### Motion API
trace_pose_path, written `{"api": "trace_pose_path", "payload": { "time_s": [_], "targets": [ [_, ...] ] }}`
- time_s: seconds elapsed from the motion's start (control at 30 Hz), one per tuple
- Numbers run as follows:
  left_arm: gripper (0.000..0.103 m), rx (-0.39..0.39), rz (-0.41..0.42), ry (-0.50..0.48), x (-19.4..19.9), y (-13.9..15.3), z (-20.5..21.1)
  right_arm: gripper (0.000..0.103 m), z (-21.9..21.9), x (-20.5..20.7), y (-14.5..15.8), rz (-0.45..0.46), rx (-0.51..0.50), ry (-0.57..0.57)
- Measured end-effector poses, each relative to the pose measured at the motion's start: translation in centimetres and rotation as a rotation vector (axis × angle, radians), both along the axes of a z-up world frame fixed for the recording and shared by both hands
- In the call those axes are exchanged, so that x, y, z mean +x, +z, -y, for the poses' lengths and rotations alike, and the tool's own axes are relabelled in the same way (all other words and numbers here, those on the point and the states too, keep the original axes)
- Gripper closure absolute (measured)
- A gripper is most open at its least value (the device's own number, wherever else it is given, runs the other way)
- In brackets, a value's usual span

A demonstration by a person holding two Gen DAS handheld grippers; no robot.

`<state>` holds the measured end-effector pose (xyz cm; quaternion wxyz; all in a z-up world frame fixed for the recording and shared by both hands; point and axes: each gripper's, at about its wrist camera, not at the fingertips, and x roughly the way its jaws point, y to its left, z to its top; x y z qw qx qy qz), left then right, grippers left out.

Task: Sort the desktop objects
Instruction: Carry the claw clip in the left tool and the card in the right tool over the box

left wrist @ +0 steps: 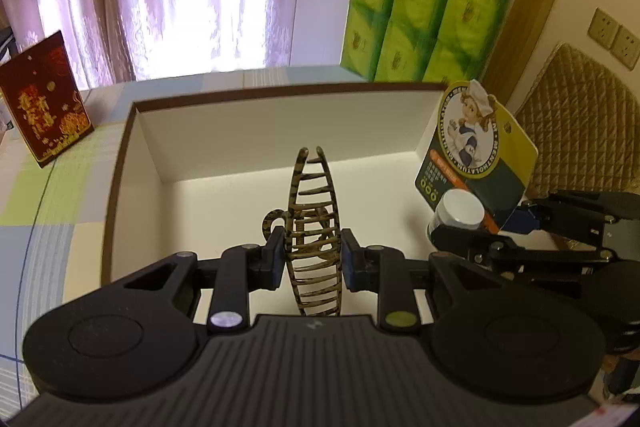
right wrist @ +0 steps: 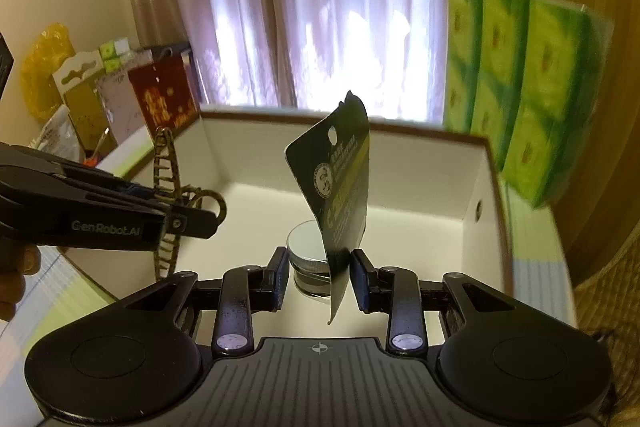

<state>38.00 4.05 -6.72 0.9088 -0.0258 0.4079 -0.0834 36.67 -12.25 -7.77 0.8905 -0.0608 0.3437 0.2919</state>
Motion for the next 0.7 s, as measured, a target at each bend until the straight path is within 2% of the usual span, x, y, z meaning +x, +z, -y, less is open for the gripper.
{"api": "trace_pose_path", "payload": {
  "time_s": [0.27,0.7],
  "targets": [
    [0.08,-0.007,-0.099,0.006,2.5,-2.8,0.0,0.073,-0.6,2.3,-2.5,-0.118,-0.037,0.001],
    [0.08,0.042,-0.186,-0.016,4.4,-4.8,0.6,0.073,-1.4,4.1,-3.7,-0.216,-0.11,0.004]
  ]
}}
